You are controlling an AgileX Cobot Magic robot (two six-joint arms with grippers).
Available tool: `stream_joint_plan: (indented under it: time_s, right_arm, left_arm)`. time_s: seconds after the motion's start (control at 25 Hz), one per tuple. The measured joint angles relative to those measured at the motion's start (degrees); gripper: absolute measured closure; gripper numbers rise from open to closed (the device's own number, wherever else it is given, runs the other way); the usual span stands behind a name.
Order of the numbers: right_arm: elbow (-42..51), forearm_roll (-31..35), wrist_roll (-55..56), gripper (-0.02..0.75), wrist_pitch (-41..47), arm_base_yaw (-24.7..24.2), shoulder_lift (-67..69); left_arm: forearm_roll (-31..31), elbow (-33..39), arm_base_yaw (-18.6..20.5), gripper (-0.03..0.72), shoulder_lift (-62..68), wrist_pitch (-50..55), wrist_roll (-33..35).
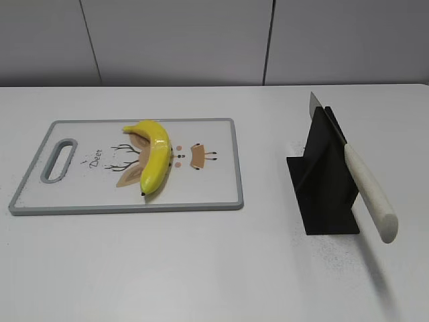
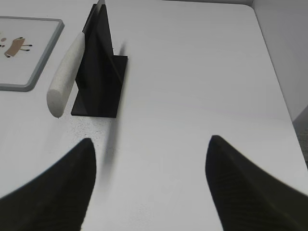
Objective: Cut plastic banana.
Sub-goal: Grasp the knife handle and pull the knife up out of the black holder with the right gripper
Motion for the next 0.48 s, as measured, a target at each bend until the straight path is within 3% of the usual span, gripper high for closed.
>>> stream_joint_plan:
  time_s: [0.48]
  right_arm:
    - [0.0, 0.0, 0.0, 0.202, 0.0, 0.0, 0.0]
  left_arm:
    - [0.0, 0.0, 0.0, 0.099, 0.0, 0.0, 0.0]
